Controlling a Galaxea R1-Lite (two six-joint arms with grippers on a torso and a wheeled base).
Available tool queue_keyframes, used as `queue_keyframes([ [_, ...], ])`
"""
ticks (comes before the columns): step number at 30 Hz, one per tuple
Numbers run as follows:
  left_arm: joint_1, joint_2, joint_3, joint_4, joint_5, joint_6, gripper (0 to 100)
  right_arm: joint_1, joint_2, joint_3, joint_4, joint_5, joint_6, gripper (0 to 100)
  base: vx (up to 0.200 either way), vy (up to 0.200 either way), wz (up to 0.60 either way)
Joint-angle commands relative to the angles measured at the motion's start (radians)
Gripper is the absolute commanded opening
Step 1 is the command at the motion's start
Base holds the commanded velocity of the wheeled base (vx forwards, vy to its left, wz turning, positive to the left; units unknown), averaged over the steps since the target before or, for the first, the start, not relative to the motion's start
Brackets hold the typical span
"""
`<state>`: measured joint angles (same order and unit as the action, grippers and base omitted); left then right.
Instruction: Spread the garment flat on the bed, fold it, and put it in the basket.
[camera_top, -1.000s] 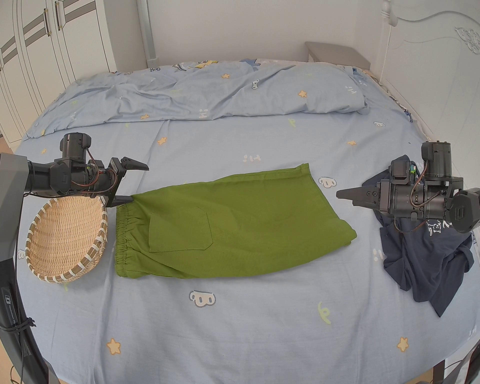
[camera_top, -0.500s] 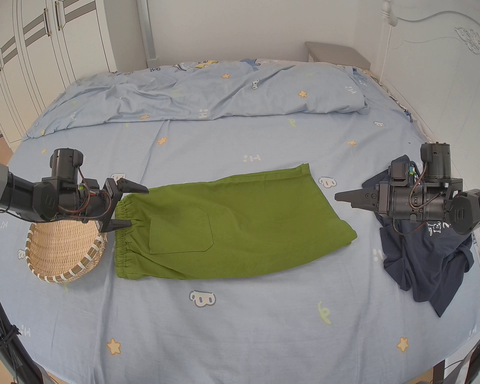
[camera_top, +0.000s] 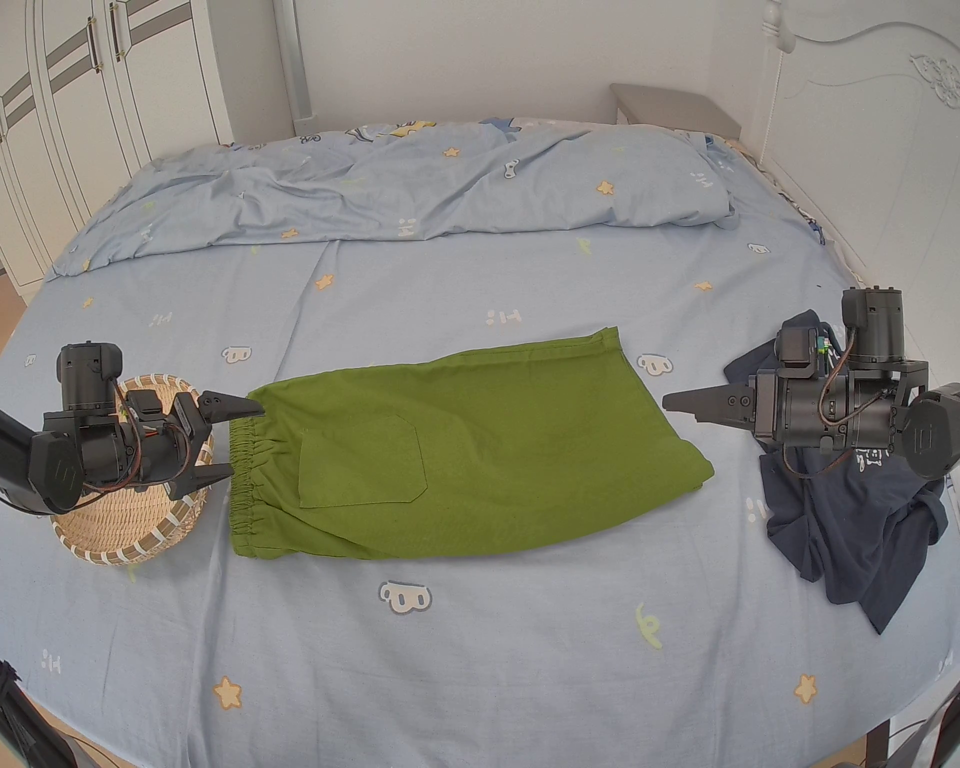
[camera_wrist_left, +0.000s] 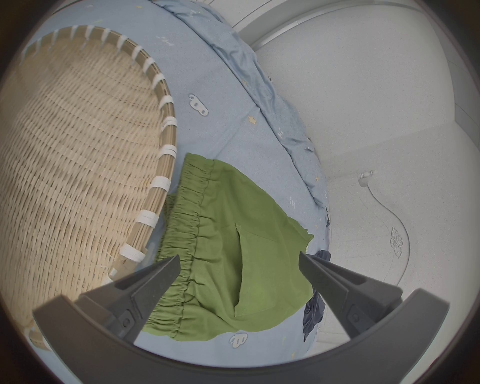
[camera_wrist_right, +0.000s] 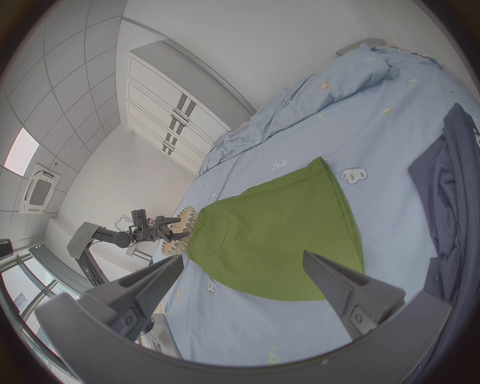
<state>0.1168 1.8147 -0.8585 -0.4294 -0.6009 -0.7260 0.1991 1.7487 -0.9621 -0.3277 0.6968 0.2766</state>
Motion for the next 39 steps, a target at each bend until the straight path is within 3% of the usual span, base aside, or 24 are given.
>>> queue_keyframes([
  [1, 0.032, -0.032, 0.024, -0.002, 0.003, 0.003, 100, 0.011, -0.005, 0.005, 0.001, 0.000, 0.000, 100, 0.000, 0.000, 0.00],
  [14, 0.027, -0.072, 0.102, -0.003, 0.001, 0.091, 100, 0.017, -0.006, 0.014, -0.001, 0.000, 0.000, 100, 0.000, 0.000, 0.00],
  [22, -0.039, -0.067, 0.210, -0.043, 0.015, 0.293, 100, 0.022, -0.006, 0.016, -0.002, -0.002, 0.000, 100, 0.000, 0.000, 0.00],
  [24, -0.039, -0.067, 0.210, -0.043, 0.015, 0.293, 100, 0.022, -0.006, 0.016, -0.002, -0.002, 0.000, 100, 0.000, 0.000, 0.00],
  [31, -0.052, 0.035, 0.233, -0.201, 0.156, 0.306, 100, 0.022, -0.008, 0.016, -0.001, 0.000, 0.000, 100, 0.000, 0.000, 0.00],
  [39, -0.054, 0.092, 0.228, -0.255, 0.165, 0.304, 100, 0.023, -0.005, 0.016, -0.001, 0.000, -0.002, 100, 0.000, 0.000, 0.00],
])
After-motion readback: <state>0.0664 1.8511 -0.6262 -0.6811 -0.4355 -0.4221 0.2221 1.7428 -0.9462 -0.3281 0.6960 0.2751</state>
